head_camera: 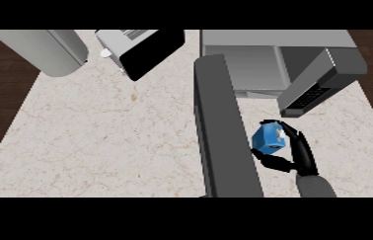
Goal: Pick up the milk, place it into the microwave and close the microwave
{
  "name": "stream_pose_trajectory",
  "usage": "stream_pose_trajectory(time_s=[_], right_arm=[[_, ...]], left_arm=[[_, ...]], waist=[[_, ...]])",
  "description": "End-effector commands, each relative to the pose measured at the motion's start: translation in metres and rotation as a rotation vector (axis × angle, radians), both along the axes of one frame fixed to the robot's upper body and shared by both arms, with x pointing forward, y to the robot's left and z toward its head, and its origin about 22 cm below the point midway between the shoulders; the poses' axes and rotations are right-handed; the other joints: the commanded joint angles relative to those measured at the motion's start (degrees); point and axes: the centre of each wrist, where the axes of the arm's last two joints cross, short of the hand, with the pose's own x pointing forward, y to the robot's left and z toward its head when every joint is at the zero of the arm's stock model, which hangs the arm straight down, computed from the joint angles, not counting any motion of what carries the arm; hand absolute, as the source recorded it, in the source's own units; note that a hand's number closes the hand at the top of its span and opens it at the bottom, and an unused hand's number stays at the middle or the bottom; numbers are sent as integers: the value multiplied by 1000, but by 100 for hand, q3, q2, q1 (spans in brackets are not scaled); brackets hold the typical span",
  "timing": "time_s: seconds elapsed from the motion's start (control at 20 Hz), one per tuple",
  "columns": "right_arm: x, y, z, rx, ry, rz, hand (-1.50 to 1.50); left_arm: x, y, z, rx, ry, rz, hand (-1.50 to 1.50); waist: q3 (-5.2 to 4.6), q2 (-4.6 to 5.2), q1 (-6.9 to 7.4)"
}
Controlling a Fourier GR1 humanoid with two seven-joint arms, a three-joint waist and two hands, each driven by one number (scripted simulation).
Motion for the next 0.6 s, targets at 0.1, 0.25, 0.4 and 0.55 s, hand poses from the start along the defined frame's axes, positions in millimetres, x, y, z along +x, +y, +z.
stream_pose_trajectory(time_s=[0.1, 0.25, 0.4, 0.55], right_arm=[[5, -11, -16, -119, 20, -24, 150], [16, -7, -16, -140, 23, -6, 150], [12, 7, -26, -129, -33, 8, 150], [33, -28, -7, -67, -53, 44, 150]], left_arm=[[-4, -8, -9, 2, 15, -6, -150], [1, 6, -14, -9, -7, 2, -150], [-11, 8, -8, -16, -12, -13, -150], [-13, 12, -11, -19, 23, -32, -150]], waist=[[10, 15, 36], [8, 17, 25], [10, 10, 44], [20, 42, 120]])
